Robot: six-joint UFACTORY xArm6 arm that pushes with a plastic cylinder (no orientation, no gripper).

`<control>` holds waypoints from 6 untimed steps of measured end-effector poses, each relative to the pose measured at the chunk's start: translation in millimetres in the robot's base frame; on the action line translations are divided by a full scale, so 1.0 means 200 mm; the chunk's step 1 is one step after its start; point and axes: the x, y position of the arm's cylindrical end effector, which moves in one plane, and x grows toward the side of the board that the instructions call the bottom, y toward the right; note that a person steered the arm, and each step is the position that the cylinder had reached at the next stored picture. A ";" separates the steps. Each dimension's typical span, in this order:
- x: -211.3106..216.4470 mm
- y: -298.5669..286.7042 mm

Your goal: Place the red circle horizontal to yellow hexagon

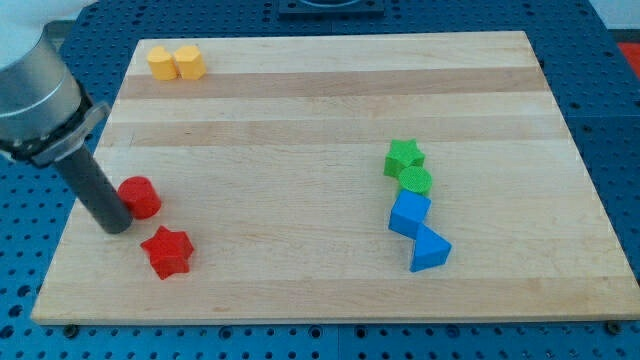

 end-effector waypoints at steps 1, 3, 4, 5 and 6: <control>-0.13 0.00; -0.37 0.01; -0.15 -0.10; 0.00 -0.04; -0.15 0.16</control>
